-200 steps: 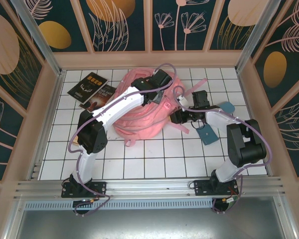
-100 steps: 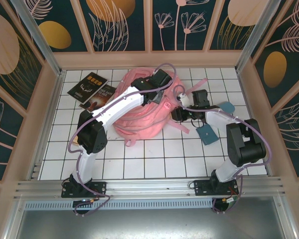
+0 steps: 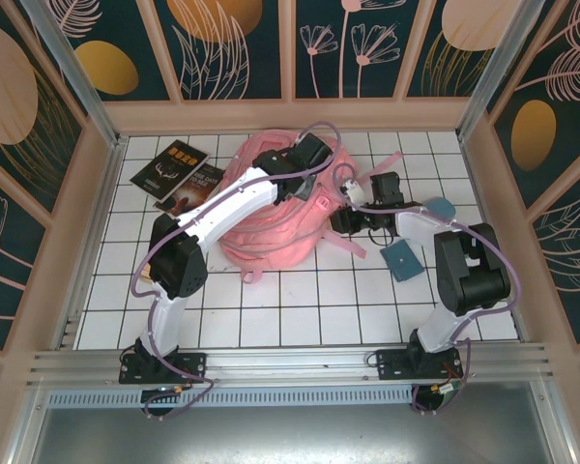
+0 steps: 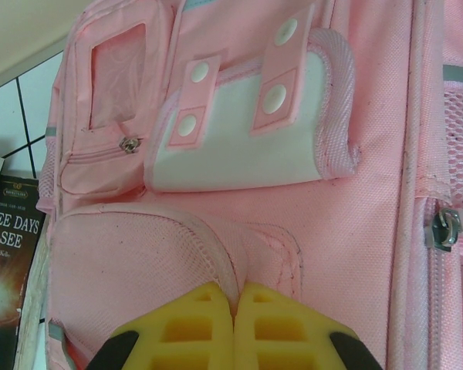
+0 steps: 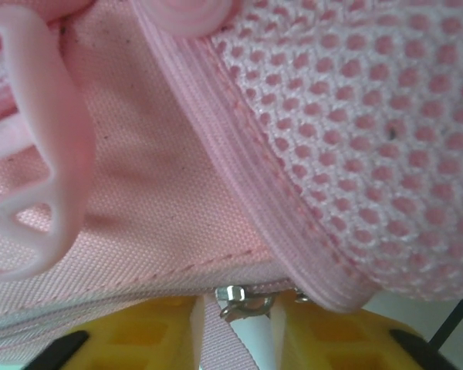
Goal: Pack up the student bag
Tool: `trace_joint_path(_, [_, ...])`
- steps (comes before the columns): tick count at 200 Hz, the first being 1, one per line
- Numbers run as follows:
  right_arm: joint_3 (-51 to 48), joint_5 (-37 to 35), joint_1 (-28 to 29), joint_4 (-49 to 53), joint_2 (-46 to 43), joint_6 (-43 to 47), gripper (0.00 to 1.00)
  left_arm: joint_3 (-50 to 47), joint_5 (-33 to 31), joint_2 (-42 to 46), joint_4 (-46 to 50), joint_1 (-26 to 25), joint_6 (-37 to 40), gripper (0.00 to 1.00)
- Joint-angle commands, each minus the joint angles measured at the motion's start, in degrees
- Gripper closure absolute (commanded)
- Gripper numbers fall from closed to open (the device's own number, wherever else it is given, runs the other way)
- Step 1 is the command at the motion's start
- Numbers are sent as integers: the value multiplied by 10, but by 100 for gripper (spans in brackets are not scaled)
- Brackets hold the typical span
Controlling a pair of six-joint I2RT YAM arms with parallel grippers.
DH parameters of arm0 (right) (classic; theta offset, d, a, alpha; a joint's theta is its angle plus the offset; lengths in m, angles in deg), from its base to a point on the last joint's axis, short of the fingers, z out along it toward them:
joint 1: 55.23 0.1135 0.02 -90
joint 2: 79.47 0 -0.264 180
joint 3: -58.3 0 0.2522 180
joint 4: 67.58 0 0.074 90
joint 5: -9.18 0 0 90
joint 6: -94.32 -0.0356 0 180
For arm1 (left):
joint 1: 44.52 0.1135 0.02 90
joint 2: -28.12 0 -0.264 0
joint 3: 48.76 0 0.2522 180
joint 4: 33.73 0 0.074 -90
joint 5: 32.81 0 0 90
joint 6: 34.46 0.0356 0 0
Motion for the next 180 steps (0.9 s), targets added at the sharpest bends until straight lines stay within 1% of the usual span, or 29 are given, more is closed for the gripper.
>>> trace_joint_path(1, [9,4,-3,-29,-2,7,79,13,-41,44,-26,8,16,100])
trace_joint_path(20, [-6,-9,-2,-34,-23,-2,88,13,-43,43,-27,9,9,100])
trace_joint_path(40, [-31,-28,4,-36,-55,-16,91,14,-43,42,-32,9,-8,100])
trace_joint_path(56, [-53,-51,18,-36,-81,-33,91,17,-35,40,-42,10,-38,100])
trace_joint_path(70, [-78,-71,40,-41,-106,-52,92,24,-29,35,-49,13,-72,100])
trace_joint_path(102, [-133,-126,126,-69,-156,-106,93,48,-22,12,-65,20,-140,100])
trace_joint_path(124, [-155,-161,192,-94,-172,-138,93,55,15,2,-90,22,-162,100])
trace_joint_path(142, [-160,-179,232,-121,-173,-157,94,58,65,-6,-110,22,-165,100])
trace_joint_path(154, [-169,-191,242,-142,-176,-172,95,62,99,-12,-117,23,-162,100])
trace_joint_path(166, [-185,-215,236,-166,-190,-191,98,70,127,-18,-109,27,-156,100])
trace_joint_path(167, [-187,-217,235,-167,-191,-193,98,70,129,-17,-108,27,-156,100])
trace_joint_path(173, [-195,-226,226,-176,-200,-200,98,69,138,-17,-104,29,-151,88])
trace_joint_path(180, [-200,-239,213,-177,-210,-210,98,65,148,-13,-96,33,-141,77])
